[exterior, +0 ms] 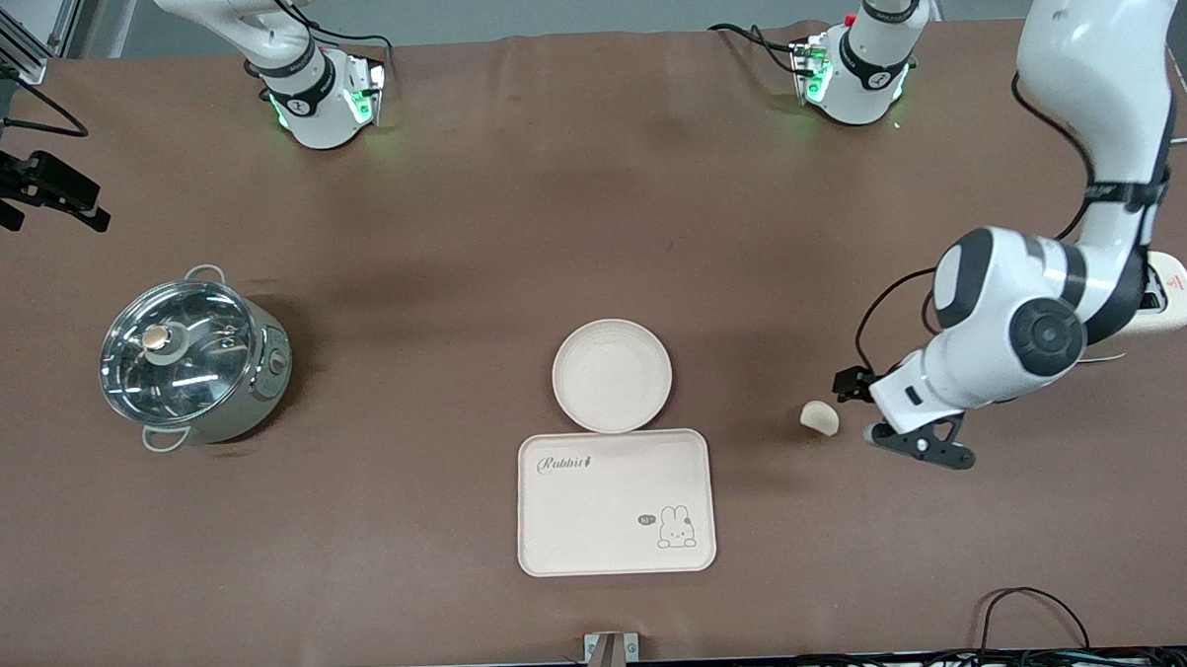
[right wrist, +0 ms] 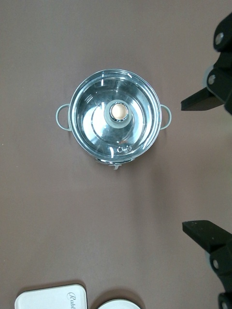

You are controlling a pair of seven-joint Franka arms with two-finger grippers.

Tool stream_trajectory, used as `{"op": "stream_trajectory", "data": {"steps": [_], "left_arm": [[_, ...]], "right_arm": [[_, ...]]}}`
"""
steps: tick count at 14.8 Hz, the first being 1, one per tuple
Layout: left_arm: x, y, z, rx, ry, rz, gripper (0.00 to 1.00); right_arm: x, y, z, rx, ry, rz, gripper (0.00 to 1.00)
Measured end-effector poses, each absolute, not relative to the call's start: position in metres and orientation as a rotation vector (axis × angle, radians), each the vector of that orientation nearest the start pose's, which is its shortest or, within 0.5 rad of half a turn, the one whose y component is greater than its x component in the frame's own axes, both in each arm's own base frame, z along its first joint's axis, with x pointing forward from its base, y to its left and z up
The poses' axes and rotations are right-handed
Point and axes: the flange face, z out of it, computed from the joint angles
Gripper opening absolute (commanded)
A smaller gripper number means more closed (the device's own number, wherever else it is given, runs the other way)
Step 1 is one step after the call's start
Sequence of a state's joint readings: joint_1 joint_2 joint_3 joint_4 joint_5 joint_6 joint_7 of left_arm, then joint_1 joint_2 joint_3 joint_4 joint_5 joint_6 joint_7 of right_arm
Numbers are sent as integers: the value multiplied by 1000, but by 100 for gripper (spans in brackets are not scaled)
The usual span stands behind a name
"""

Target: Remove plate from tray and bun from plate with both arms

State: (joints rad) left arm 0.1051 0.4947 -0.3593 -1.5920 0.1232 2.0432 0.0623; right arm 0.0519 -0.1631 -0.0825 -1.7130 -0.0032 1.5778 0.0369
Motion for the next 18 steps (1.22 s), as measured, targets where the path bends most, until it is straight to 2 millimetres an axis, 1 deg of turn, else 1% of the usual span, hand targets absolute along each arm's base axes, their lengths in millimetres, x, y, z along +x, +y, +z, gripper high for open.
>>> {"op": "stream_trajectory", "data": {"steps": [1, 3, 5, 6, 7, 8, 9, 11, 12, 16, 18], "left_arm": [[664, -127, 386, -3142, 518, 11, 100], [652, -106, 450, -3112, 468, -11, 100], [634, -74, 514, -3086, 381, -30, 100], [624, -57, 541, -3076, 334, -39, 100], [615, -42, 565, -3068, 295, -50, 100], [606, -31, 585, -3060, 264, -56, 100], [596, -27, 602, -3052, 245, -59, 100], [581, -31, 625, -3037, 243, -74, 100], [577, -34, 630, -3033, 247, -80, 100], [575, -34, 632, -3064, 237, -68, 100], [572, -47, 635, -3107, 256, -58, 100]], "right_arm": [[503, -19, 644, -3129, 103, -42, 100], [503, -19, 644, -3129, 102, -43, 100], [503, -19, 644, -3136, 101, -43, 100], [503, -20, 644, -3146, 102, -44, 100], [503, -22, 644, -3152, 105, -43, 100], [503, -23, 644, -3154, 108, -43, 100], [503, -25, 644, -3156, 111, -42, 100], [503, -27, 644, -3158, 83, -40, 100], [503, -27, 644, -3159, 61, -41, 100], [503, -25, 646, -3160, 40, -47, 100], [503, -25, 646, -3160, 40, -47, 100]]}}
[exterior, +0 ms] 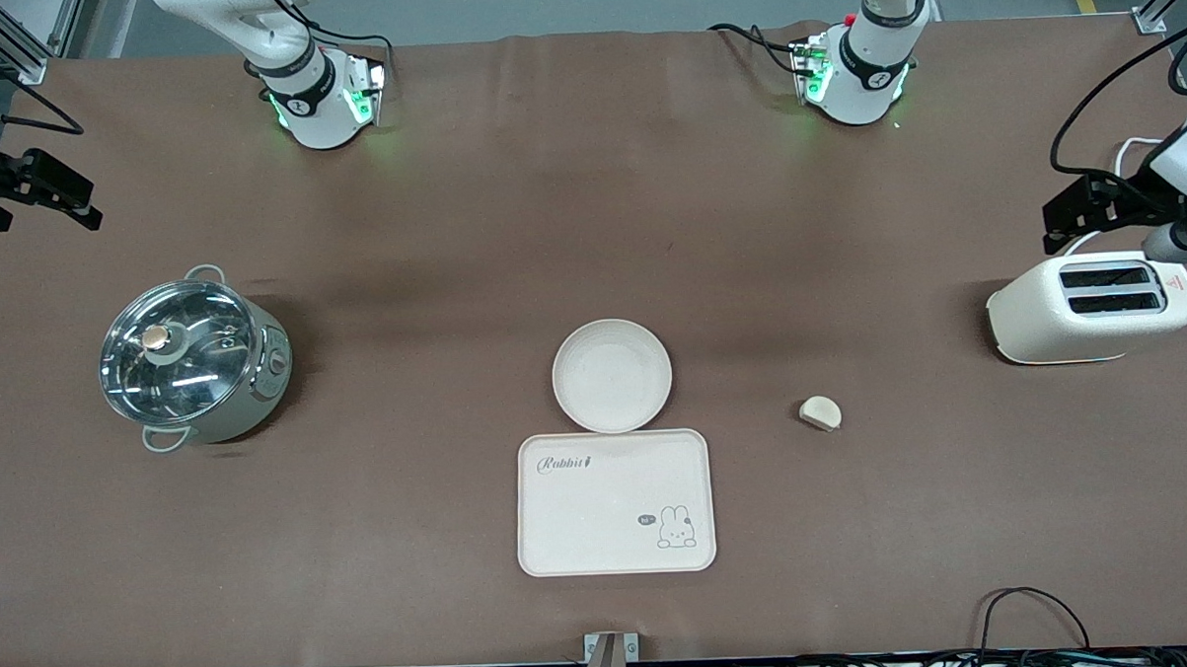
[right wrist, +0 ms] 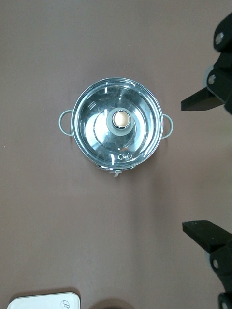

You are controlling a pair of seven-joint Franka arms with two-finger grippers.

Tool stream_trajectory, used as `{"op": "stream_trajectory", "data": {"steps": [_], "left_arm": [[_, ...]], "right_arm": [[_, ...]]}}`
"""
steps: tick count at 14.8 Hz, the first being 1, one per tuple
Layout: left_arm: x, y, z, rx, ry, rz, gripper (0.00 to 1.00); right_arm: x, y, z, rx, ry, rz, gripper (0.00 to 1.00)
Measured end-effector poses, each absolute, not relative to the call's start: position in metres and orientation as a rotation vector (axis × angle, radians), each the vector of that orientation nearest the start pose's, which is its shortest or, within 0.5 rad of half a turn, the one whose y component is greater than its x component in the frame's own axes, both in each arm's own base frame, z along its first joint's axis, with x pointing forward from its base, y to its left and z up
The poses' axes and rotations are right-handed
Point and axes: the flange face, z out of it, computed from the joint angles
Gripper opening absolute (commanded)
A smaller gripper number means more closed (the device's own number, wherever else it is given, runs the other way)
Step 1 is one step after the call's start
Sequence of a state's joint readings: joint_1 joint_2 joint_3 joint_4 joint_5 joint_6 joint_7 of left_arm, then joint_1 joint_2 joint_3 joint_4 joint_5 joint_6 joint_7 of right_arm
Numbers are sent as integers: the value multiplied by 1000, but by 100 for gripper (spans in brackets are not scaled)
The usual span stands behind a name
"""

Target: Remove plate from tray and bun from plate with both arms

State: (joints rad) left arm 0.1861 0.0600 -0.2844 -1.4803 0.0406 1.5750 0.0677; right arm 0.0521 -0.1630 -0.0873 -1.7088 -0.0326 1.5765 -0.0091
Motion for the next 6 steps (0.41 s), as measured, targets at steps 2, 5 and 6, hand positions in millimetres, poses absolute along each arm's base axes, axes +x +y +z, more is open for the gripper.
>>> {"op": "stream_trajectory", "data": {"steps": [2, 5, 6], "left_arm": [[567, -60, 641, -3110, 241, -58, 100], [562, -61, 645, -3107, 231, -55, 100], [562, -59, 645, -3107, 224, -54, 100]], "right_arm": [[503, -25, 646, -3160, 40, -47, 100], [503, -21, 646, -3161, 40, -47, 100], [503, -19, 646, -3161, 35, -47, 100]]}}
